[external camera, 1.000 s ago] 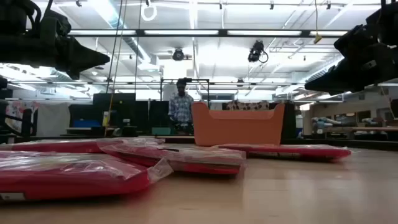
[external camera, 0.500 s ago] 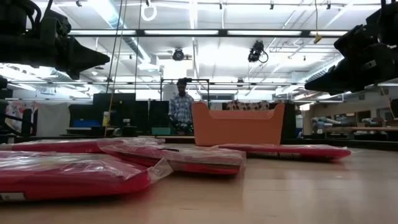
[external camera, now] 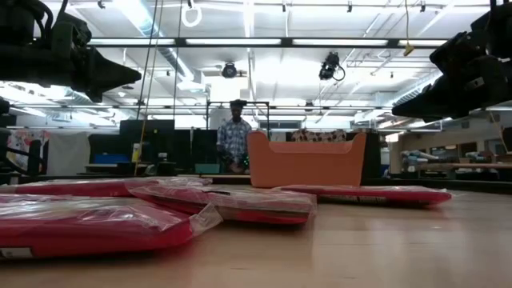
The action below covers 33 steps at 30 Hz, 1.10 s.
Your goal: Sort popcorn bags into baskets
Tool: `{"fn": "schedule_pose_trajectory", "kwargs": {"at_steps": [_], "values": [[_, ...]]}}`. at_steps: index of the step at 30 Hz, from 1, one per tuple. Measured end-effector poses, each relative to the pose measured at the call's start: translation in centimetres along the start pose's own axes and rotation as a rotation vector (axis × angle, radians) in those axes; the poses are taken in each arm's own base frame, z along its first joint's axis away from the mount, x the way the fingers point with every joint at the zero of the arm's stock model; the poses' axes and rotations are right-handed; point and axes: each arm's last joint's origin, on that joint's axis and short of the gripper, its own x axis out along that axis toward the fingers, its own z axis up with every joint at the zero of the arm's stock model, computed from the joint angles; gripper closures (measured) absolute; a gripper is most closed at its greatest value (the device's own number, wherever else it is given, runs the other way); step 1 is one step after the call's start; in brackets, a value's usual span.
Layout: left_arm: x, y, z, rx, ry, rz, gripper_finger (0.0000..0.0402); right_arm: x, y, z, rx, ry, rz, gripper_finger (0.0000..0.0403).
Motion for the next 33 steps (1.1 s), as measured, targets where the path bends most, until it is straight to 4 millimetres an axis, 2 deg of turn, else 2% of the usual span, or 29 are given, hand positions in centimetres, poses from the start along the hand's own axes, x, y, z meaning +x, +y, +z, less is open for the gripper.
{"fn": "schedule_pose_trajectory", "kwargs": {"at_steps": [28,33], "values": [[0.0,0.0,0.0,-0.012,-0.004,0.000,0.0390,0.0,0.0,0.0,0.000,0.000,0.000,0.0373],[-0.1,0.0,1.7,-0.371,-0.170,-0.015,0.0390,0.0,0.0,0.0,0.000,0.000,0.000,0.0373]]}}
